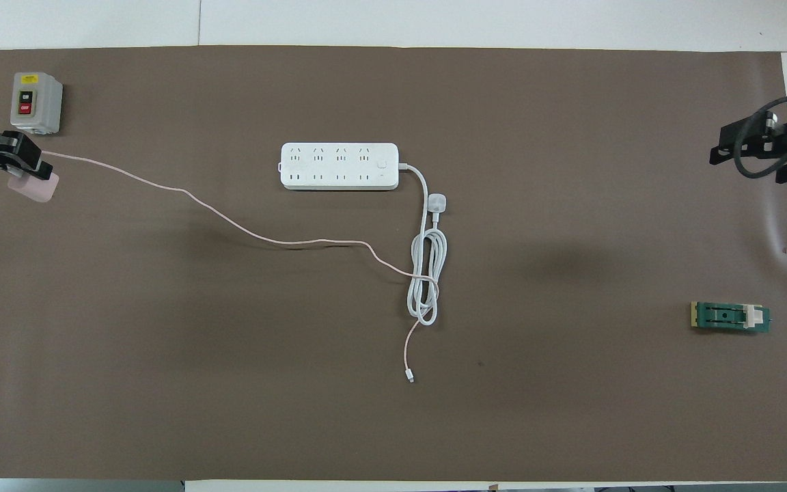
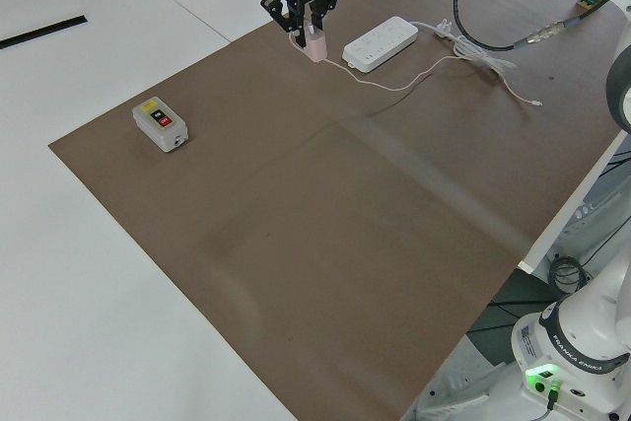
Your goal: Plug charger into power strip
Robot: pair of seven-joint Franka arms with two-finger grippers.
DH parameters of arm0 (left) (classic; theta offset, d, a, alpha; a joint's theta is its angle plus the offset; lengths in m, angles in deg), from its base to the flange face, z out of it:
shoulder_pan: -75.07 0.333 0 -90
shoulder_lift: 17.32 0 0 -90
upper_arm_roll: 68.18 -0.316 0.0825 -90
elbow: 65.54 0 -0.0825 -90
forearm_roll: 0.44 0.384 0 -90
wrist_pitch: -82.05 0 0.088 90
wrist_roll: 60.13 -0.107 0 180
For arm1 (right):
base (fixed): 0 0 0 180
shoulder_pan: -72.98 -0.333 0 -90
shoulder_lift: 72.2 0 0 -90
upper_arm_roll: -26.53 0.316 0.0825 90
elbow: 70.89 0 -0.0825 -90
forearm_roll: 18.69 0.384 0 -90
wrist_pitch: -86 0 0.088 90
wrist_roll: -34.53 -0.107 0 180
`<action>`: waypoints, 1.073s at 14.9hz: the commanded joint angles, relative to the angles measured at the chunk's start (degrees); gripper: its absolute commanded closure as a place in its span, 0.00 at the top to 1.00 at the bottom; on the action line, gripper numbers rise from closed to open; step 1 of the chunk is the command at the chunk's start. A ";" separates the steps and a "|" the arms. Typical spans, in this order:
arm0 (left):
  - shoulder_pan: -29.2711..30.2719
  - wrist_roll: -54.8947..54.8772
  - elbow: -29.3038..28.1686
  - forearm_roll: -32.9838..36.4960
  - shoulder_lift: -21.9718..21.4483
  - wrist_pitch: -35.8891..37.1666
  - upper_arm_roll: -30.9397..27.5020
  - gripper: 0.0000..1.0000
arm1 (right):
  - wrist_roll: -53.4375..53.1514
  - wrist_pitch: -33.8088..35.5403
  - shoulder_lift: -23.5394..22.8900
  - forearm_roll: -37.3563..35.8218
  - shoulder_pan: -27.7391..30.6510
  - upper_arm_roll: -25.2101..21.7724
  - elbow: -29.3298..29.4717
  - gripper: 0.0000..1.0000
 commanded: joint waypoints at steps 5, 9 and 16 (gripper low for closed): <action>0.99 2.82 2.45 4.87 -1.12 1.80 -0.89 0.00 | 12.45 8.58 8.06 -2.47 2.90 0.95 -1.12 1.00; 1.18 15.35 2.72 4.00 -1.39 0.75 -0.80 0.00 | 12.72 11.93 12.28 -5.27 3.07 1.56 -4.80 1.00; -3.12 49.95 3.24 2.94 -0.43 -1.01 0.26 0.00 | 12.10 10.00 13.08 -10.03 6.32 6.40 -6.66 1.00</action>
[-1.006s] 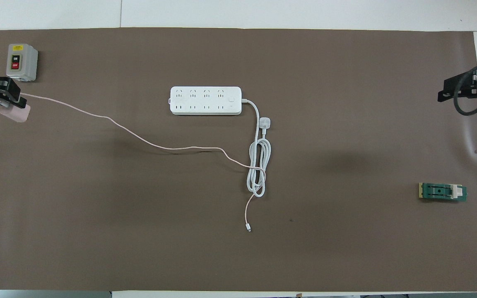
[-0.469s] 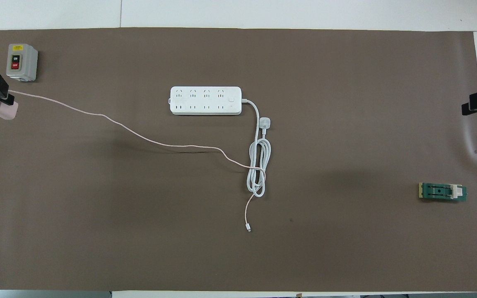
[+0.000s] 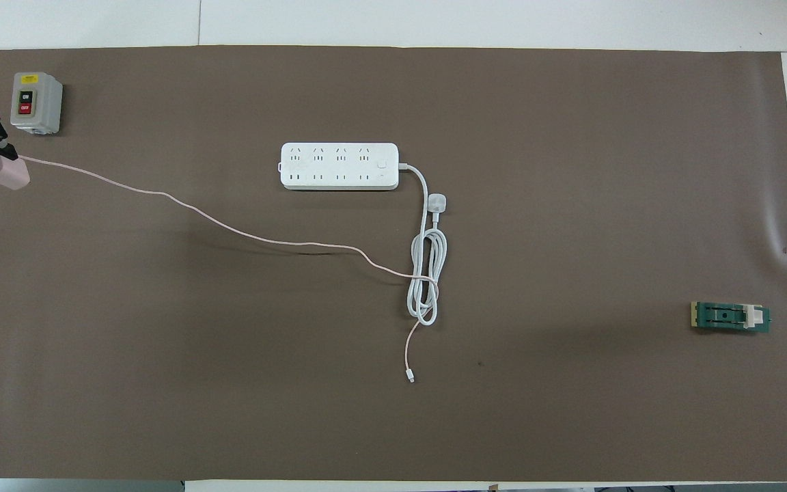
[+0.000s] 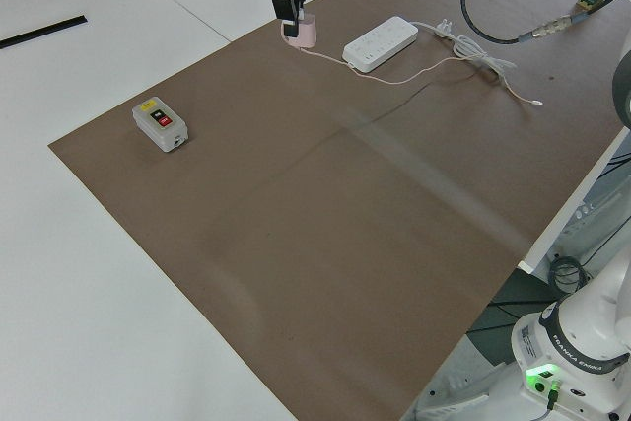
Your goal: Plug charger into power strip
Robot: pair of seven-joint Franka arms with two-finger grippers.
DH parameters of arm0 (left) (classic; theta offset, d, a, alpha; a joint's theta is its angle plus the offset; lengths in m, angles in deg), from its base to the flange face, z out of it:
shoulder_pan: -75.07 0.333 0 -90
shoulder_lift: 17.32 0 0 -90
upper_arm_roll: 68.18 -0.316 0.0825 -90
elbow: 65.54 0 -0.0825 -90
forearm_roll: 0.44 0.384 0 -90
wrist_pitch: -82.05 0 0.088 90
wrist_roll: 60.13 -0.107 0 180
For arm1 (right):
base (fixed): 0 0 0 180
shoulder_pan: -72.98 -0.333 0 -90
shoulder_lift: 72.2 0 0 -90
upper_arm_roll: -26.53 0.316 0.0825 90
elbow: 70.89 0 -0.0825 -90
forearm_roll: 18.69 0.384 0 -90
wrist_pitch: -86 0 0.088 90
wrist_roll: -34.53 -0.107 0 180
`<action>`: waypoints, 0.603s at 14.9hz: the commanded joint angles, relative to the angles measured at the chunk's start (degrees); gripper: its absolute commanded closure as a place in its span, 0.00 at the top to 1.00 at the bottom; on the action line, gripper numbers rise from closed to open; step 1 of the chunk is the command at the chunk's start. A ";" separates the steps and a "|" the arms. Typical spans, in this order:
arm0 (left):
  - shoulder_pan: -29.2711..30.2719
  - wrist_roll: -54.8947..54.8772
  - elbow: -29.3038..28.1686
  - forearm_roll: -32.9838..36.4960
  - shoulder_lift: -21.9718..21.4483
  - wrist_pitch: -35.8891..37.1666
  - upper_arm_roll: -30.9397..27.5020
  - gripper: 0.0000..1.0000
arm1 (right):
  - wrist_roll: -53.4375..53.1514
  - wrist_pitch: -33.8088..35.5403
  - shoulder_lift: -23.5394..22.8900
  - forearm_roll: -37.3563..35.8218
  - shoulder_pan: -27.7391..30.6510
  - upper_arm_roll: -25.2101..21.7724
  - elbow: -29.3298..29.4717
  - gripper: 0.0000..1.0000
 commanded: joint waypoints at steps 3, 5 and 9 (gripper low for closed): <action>-5.80 23.30 0.47 -0.86 1.85 -0.72 -0.72 0.00 | 0.30 -0.80 1.47 1.01 2.59 2.53 -1.43 1.00; -7.21 35.33 0.56 -0.95 2.91 -2.37 -0.64 0.00 | -1.01 -0.54 1.56 2.61 2.67 2.45 -1.17 1.00; -10.55 54.96 0.56 -0.60 5.90 -7.83 -0.81 0.00 | -1.63 -0.62 1.56 3.58 2.59 2.45 -1.17 1.00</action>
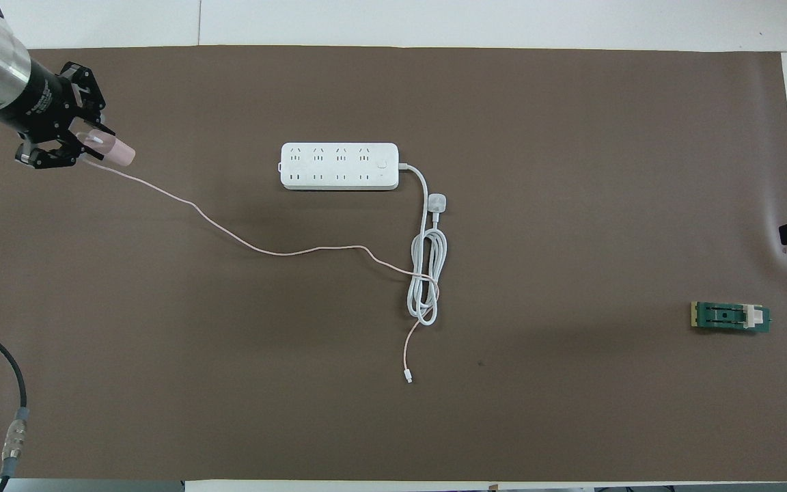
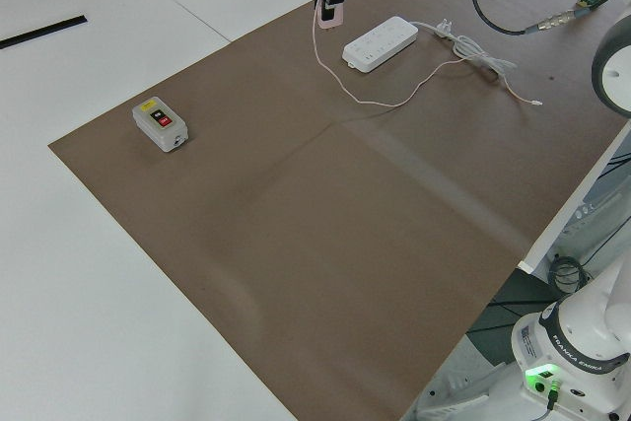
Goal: Plug charger into power strip
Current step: 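Carry the charger with the left gripper to the power strip's end socket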
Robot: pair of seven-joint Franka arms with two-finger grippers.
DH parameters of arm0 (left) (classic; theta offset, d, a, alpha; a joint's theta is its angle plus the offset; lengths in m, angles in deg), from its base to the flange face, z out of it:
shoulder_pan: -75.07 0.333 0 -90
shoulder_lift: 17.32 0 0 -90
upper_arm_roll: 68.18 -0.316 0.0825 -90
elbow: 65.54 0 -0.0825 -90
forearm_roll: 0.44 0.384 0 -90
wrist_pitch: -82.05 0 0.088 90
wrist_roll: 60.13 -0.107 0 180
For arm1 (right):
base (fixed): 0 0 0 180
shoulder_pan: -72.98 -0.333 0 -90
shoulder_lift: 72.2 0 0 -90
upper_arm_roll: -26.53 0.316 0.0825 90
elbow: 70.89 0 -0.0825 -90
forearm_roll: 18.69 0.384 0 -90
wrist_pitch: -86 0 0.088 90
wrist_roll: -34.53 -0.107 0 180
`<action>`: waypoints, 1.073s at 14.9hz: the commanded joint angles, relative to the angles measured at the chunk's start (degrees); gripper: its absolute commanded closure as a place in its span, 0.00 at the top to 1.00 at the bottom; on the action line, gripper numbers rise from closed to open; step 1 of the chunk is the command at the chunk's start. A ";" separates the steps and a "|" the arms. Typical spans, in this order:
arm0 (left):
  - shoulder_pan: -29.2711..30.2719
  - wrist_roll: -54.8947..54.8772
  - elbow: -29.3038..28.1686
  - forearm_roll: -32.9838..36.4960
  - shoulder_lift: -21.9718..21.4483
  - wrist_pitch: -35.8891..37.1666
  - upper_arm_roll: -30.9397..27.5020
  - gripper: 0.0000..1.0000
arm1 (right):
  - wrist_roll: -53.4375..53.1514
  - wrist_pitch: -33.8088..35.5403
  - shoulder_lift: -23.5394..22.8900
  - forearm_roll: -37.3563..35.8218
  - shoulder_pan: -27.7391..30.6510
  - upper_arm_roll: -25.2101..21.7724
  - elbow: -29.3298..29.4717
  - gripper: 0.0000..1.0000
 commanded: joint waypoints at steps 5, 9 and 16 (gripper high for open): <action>-6.33 19.36 0.63 -0.17 4.48 -4.86 -1.15 0.00 | -1.40 -0.80 1.12 1.53 1.42 1.08 -1.16 1.00; -10.56 27.80 0.81 1.76 7.21 -6.01 -1.24 0.00 | -2.63 -0.97 1.12 1.53 1.16 1.08 -1.16 1.00; -15.75 37.73 0.37 2.12 10.29 -10.13 -1.15 0.00 | -2.89 -1.15 1.12 3.55 1.16 0.73 -1.17 1.00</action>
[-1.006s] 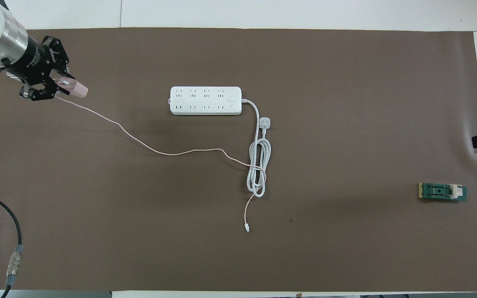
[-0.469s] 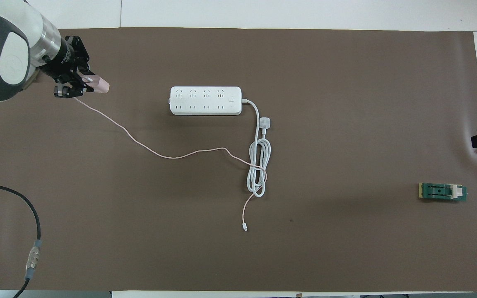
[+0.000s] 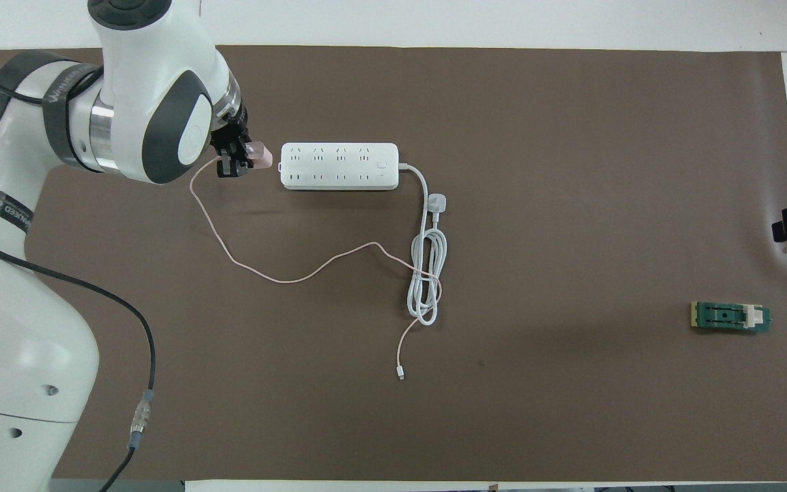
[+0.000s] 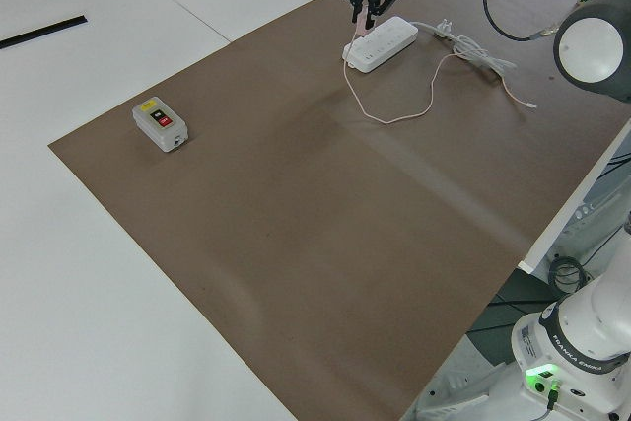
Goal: Plug charger into power strip
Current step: 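Carry the charger with the left gripper to the power strip's end socket, then push the charger prongs into the power strip socket with the left gripper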
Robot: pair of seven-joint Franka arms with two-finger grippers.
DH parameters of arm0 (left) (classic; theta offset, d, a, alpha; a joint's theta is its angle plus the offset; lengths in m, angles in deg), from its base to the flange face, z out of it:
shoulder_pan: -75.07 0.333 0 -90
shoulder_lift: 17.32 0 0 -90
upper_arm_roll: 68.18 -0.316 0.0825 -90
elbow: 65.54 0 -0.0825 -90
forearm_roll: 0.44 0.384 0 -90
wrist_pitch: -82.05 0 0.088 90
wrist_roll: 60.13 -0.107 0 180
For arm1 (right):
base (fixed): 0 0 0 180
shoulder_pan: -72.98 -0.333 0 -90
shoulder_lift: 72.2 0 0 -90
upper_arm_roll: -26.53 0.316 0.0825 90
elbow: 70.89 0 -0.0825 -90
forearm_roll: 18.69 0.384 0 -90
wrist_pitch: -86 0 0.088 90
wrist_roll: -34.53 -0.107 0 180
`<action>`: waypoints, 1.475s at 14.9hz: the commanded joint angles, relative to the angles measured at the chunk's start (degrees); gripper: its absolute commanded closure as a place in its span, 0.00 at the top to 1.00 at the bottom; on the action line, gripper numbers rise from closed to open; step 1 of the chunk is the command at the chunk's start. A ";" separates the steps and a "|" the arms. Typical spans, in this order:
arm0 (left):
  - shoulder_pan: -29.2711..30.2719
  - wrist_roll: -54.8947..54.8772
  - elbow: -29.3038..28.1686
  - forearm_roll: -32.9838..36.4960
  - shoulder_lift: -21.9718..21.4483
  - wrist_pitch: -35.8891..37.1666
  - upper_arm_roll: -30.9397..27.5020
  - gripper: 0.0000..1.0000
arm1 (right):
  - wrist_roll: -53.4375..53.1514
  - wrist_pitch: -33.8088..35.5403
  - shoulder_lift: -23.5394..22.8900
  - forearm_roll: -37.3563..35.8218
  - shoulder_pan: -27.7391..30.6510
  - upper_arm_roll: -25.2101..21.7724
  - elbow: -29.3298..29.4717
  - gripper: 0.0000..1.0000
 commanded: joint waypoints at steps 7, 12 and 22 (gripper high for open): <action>-2.78 6.17 -1.28 2.59 3.53 -5.80 -0.94 0.00 | -0.97 -1.10 1.12 1.11 0.95 0.47 -1.18 1.00; -3.22 6.26 -1.38 2.77 4.76 -5.98 -0.94 0.00 | -0.88 -0.74 1.21 1.11 0.95 0.56 -1.27 1.00; -3.92 6.26 -2.87 2.77 5.29 -6.68 -0.85 0.00 | -0.62 -0.48 1.38 1.20 0.95 0.47 -1.36 1.00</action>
